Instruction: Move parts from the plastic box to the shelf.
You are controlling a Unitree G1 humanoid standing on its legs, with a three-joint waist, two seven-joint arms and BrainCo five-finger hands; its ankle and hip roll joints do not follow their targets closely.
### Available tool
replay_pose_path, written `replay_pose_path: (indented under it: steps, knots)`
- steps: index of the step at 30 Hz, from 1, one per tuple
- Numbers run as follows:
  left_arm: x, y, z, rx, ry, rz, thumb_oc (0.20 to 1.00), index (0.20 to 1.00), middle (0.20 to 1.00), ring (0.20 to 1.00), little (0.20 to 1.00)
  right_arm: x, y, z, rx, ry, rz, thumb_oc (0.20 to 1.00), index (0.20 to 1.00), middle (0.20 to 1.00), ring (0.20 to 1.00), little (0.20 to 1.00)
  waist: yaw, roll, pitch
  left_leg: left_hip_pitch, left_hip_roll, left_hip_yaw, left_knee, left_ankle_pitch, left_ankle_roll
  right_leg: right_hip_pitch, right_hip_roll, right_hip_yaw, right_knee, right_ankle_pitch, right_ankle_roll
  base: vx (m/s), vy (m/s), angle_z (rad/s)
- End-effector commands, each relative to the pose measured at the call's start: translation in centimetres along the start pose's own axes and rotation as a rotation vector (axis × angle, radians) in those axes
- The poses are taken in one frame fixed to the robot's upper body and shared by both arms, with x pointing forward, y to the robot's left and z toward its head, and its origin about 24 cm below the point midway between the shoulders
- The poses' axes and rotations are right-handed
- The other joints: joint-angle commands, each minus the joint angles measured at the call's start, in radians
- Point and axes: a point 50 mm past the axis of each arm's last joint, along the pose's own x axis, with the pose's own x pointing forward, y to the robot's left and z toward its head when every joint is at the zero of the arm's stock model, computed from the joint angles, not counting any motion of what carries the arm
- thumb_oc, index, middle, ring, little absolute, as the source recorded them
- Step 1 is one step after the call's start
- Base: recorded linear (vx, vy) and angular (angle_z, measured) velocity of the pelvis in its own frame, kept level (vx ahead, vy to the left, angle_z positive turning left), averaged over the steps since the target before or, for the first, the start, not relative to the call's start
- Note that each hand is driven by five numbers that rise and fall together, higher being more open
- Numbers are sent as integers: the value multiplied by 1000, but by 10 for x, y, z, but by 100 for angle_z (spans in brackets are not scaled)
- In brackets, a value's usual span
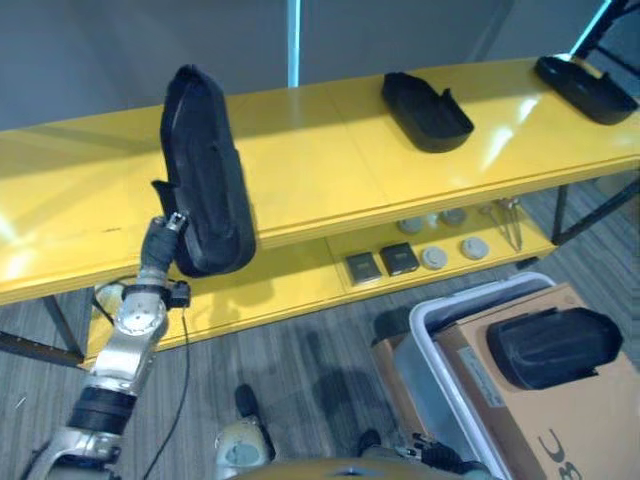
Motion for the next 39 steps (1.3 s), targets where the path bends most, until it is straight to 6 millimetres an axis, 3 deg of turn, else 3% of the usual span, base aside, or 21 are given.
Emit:
replay_pose_path:
  steps: [1, 4, 8, 18, 25, 32, 39]
  knots:
    - [40, 19, 36, 181, -80, 168, 200, 200, 200, 200, 200, -3, 2, -12, -41, 61, 16, 1000, 1000, 1000, 1000, 1000, -34, -33, -39, -114, 48, -52, 37, -20, -45, 6, -30, 47, 71, -64, -2, 148, -61, -2]
    - [71, 36, -1, 346, 233, 286, 200, 200, 200, 200, 200, -6, 2, -19, -109, 111, 65, 1000, 1000, 1000, 1000, 1000, -111, -27, -70, -89, 86, -12, 55, -16, -48, -7, -18, 75, 100, -73, -16, 207, -24, -17]
    - [79, 47, -14, 378, 373, 345, 200, 200, 200, 200, 200, -7, 2, -25, -124, 133, 69, 1000, 1000, 1000, 1000, 1000, -141, -21, -83, -89, 99, 2, 69, -17, -48, -13, -14, 91, 114, -81, -24, 103, 2, -18]
    - [70, 60, -43, 469, 671, 471, 200, 200, 200, 200, 200, -9, 5, -40, -91, 180, 71, 1000, 1000, 1000, 1000, 1000, -201, -31, -104, -115, 128, 31, 112, -22, -53, -18, -6, 126, 110, -88, -37, 83, -23, -9]
    - [76, 84, -29, 551, 675, 532, 200, 200, 200, 200, 200, -12, 2, -47, -78, 188, 68, 1000, 1000, 1000, 1000, 1000, -214, -33, -100, -157, 148, 33, 150, -30, -51, -25, -7, 138, 101, -87, -38, 46, -10, -13]
    - [83, 93, -15, 586, 666, 563, 200, 200, 200, 200, 200, -8, 3, -34, -60, 143, 69, 1000, 1000, 1000, 1000, 1000, -211, -40, -70, -214, 156, 28, 188, -35, -53, -30, -14, 142, 74, -81, -27, -63, -12, -6]
    - [83, 102, -11, 626, 667, 568, 200, 200, 200, 200, 200, -8, 3, -35, -57, 150, 78, 1000, 1000, 1000, 1000, 1000, -209, -39, -60, -238, 179, 30, 203, -15, -63, -17, -14, 140, 62, -78, -24, 16, -10, -5]
